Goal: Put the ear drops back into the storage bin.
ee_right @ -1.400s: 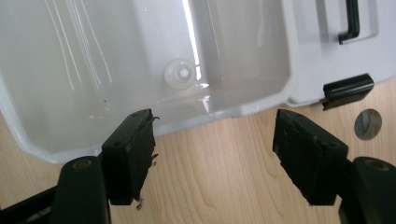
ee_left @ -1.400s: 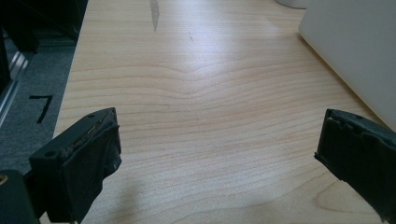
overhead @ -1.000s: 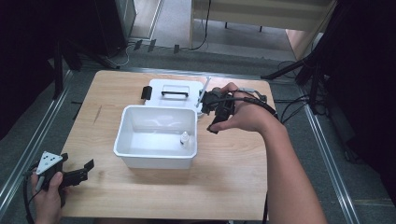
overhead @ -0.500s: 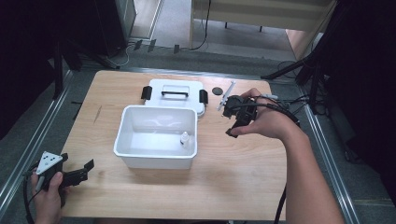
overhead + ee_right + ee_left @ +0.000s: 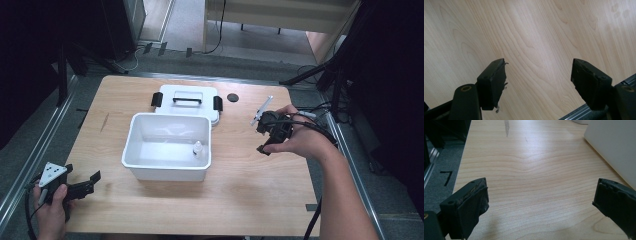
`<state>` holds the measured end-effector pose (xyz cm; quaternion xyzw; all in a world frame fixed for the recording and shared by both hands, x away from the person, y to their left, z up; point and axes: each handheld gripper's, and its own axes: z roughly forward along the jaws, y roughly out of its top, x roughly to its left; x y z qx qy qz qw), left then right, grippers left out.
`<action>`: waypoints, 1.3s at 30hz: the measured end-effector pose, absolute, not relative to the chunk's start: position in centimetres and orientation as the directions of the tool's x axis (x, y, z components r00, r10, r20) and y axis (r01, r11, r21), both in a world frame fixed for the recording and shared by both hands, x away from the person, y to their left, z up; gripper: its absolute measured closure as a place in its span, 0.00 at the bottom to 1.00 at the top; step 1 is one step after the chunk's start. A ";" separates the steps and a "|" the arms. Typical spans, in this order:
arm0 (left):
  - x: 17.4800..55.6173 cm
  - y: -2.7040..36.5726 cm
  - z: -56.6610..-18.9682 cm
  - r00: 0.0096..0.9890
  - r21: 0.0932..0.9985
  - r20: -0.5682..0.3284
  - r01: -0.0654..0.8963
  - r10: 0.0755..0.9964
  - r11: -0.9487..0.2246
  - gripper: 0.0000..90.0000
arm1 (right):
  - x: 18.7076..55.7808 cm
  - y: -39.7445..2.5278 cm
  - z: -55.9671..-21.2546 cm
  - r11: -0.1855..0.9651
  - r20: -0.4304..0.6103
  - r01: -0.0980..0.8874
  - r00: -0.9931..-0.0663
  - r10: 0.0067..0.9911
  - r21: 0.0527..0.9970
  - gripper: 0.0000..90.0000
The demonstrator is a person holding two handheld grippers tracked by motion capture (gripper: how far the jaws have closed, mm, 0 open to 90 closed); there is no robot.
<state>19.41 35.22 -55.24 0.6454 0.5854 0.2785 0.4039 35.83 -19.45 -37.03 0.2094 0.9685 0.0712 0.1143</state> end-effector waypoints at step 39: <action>19.4 35.2 -55.2 0.159 0.848 -0.114 0.529 0.981 0.013 0.00 | 29.8 -30.3 -47.2 0.527 -0.062 0.563 -0.644 0.763 0.637 0.29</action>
